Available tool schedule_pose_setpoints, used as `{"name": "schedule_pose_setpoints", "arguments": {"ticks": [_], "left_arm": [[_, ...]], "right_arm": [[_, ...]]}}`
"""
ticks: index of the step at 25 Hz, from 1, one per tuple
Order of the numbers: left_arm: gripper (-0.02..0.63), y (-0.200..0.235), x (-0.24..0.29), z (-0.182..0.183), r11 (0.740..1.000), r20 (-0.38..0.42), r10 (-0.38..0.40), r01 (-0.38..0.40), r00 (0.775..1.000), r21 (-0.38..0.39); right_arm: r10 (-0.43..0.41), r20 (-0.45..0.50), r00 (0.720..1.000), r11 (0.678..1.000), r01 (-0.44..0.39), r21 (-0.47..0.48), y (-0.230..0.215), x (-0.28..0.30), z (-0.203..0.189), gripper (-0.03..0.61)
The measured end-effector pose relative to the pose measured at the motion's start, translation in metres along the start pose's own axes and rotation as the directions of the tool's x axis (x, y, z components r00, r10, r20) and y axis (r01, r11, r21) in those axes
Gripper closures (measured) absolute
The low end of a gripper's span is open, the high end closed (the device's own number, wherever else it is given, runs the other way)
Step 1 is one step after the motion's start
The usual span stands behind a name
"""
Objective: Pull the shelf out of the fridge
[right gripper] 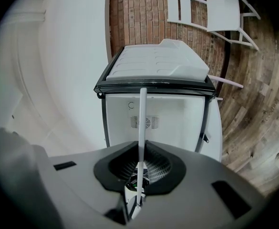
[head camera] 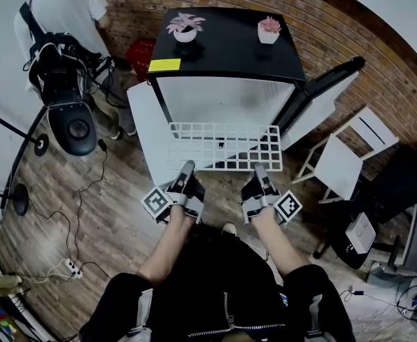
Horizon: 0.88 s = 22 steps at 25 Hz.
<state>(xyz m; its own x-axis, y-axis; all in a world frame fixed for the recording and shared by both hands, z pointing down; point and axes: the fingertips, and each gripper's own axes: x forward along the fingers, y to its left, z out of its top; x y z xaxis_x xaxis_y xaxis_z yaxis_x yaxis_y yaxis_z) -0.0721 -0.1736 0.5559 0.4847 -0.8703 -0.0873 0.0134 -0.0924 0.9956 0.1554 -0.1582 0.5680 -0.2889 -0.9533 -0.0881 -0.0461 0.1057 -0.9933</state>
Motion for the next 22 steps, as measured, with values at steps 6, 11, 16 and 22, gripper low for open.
{"name": "schedule_pose_setpoints", "arguments": {"ticks": [6, 11, 16, 22], "left_arm": [[0.574, 0.0013, 0.0016, 0.0004, 1.0, -0.006, -0.002, 0.002, 1.0, 0.005], [0.574, -0.001, 0.0021, -0.0014, 1.0, -0.011, -0.007, 0.007, 1.0, 0.005], [0.574, -0.0008, 0.0019, -0.0015, 1.0, -0.011, -0.004, 0.004, 1.0, -0.001], [0.574, -0.0001, 0.0027, -0.001, 1.0, -0.012, -0.009, 0.009, 1.0, 0.001]], "right_arm": [[0.008, 0.002, 1.0, 1.0, -0.008, 0.009, 0.0005, 0.0009, -0.0015, 0.545], [-0.002, 0.005, 1.0, 1.0, 0.002, 0.001, -0.0047, -0.0025, 0.0, 0.543], [-0.002, 0.002, 1.0, 1.0, 0.002, 0.002, -0.0035, -0.0028, -0.0004, 0.543], [0.001, 0.002, 1.0, 1.0, -0.001, -0.001, -0.0062, -0.0025, 0.0004, 0.543]]}}
